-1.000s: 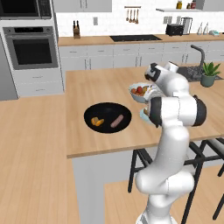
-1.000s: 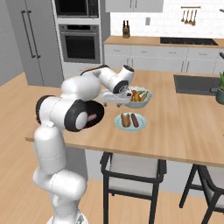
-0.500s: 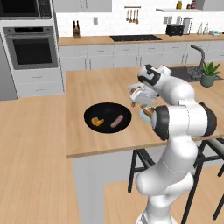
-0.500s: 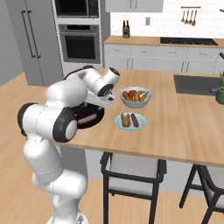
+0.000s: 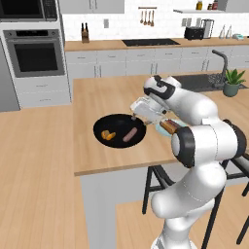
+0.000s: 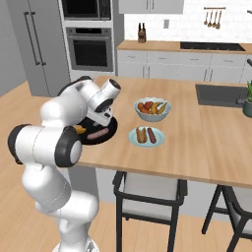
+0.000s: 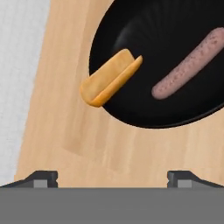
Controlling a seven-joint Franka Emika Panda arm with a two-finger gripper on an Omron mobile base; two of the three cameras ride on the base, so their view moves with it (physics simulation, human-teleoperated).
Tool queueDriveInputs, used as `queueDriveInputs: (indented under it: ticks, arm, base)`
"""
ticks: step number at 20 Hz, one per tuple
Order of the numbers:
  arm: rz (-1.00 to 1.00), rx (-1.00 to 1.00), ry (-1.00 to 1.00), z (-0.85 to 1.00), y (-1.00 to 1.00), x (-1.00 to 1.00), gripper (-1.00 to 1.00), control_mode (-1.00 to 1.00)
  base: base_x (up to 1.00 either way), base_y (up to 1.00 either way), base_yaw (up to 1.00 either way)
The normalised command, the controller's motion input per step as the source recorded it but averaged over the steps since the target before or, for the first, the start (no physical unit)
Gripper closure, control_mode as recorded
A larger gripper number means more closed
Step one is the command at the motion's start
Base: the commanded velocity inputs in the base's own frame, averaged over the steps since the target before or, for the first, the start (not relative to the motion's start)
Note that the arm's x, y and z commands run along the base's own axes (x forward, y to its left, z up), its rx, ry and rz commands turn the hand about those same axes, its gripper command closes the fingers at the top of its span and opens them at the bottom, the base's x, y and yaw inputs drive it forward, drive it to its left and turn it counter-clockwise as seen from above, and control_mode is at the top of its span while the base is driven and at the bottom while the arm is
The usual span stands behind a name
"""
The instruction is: Place one bun and one sausage from the bowl on each plate.
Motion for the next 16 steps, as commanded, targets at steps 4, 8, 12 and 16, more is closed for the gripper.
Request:
queueDriveInputs:
  ticks: [4,8,12,16]
  arm:
    - [-0.38,-0.03,0.19,-0.06,0.49,0.01,-1.0,-1.0]
    - [-0.44,-0.04,0.38,-0.01,0.29,0.0,-1.0,-1.0]
    - [-0.38,-0.01,0.44,0.0,0.37,0.04,-1.0,-1.0]
    - [-0.31,0.0,0.3,-0.13,0.25,0.18,-1.0,-1.0]
  base:
    - [0.0,0.0,0.0]
    - [0.0,0.0,0.0]
    - [0.0,0.0,0.0]
    - [0.0,0.0,0.0]
